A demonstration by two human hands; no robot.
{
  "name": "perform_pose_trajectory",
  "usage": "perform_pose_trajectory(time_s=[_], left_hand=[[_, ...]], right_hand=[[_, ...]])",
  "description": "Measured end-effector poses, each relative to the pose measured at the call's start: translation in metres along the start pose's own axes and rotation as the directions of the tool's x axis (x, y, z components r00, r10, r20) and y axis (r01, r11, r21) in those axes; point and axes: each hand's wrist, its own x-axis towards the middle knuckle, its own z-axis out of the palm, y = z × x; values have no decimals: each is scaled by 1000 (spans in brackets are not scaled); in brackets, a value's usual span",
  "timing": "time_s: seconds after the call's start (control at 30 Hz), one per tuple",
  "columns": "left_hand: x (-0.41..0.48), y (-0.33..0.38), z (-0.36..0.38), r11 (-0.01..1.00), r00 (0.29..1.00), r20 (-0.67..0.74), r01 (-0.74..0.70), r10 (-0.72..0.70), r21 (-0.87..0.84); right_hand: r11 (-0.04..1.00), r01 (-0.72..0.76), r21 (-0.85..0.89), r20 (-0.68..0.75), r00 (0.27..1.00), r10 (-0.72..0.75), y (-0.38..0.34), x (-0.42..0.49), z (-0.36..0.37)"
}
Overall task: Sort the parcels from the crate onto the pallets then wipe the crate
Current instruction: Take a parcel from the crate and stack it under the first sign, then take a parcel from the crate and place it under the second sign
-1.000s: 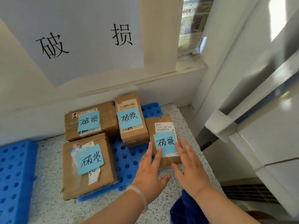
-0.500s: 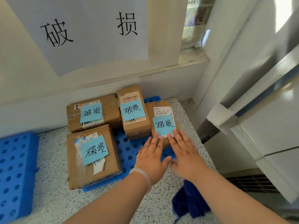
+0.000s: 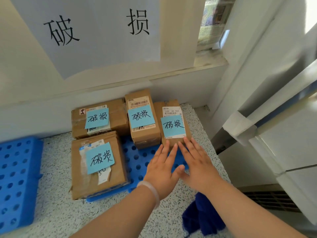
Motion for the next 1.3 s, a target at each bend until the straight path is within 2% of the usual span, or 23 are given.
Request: perform_pose_trajectory(time_s=[0.33, 0.63, 0.77, 0.97, 1.1, 1.2, 1.3], left_hand=[[24, 5, -10, 992, 991, 38, 124, -125, 29], [-11, 2, -25, 992, 995, -27, 100, -98, 83], [-39, 6, -30, 987, 997, -72, 14, -2, 160], [-101, 27, -22, 953, 976, -40, -198, 213, 228], [-130, 54, -10, 916, 931, -23, -354, 365, 189], [-159, 83, 9, 864, 876, 14, -478, 482, 157], [-185, 112, 27, 804, 815, 51, -578, 577, 139]], right_hand=[[997, 60, -40, 45, 997, -58, 9, 31, -8], [999, -16, -42, 18, 1000, 16, -10, -7, -19], [994, -108, -36, -1, 994, 108, -43, -53, -24], [971, -238, -17, -79, 968, 236, -95, -144, -23], [920, -391, 24, -225, 895, 386, -115, -203, -33], [866, -500, 21, -249, 836, 489, -123, -259, -32], [793, -605, 73, -299, 745, 596, -125, -314, -31]])
